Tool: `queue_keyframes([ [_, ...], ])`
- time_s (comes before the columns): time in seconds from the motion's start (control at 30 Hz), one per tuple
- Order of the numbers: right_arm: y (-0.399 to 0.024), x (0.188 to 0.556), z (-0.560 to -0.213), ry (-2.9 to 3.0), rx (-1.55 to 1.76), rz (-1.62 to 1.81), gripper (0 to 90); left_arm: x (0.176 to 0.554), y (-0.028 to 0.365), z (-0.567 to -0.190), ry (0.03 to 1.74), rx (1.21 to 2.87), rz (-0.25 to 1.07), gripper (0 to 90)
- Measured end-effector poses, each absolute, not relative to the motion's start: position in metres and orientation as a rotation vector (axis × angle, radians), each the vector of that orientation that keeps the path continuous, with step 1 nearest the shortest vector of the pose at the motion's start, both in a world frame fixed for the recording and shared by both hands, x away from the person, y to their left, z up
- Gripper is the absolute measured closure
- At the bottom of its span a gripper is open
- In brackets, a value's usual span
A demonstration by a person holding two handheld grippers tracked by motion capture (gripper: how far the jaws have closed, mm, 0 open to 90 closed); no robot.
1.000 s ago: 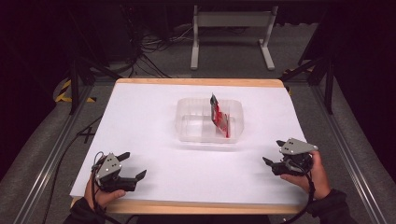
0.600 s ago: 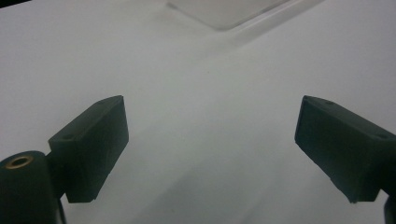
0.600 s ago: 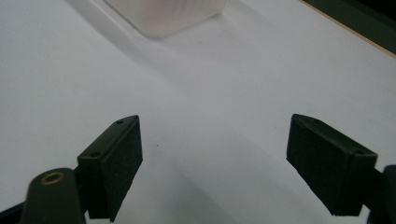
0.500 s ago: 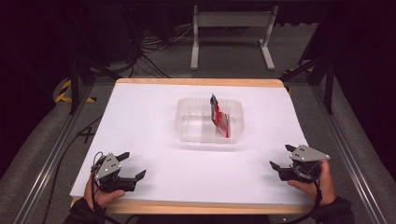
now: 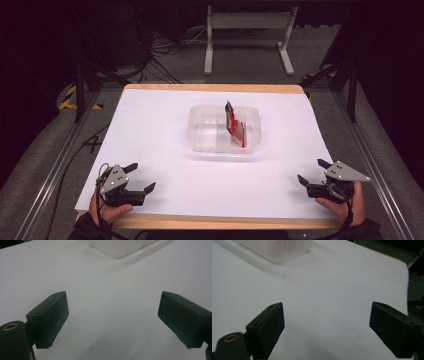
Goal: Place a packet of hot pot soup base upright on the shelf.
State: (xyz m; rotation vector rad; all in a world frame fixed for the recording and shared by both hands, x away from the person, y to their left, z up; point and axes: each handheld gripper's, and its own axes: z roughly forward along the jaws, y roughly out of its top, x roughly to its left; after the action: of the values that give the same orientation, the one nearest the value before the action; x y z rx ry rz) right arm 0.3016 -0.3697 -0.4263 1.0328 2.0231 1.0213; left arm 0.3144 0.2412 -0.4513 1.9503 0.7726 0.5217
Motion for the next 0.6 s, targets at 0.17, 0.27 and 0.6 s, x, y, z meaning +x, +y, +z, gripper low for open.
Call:
queue_keyframes([
  [0.17,-0.382,0.295,-0.429,1.929,1.095,1.056,12.9,0.314,0.241,-0.451,0.768,1.955,0.526,10.4],
  [0.27,-0.387,0.293,-0.429,1.884,1.118,1.05,12.9,0.314,0.241,-0.451,0.767,1.955,0.525,10.4],
  [0.6,-0.392,0.289,-0.427,1.806,1.146,1.068,12.8,0.314,0.241,-0.451,0.763,1.953,0.524,10.4],
])
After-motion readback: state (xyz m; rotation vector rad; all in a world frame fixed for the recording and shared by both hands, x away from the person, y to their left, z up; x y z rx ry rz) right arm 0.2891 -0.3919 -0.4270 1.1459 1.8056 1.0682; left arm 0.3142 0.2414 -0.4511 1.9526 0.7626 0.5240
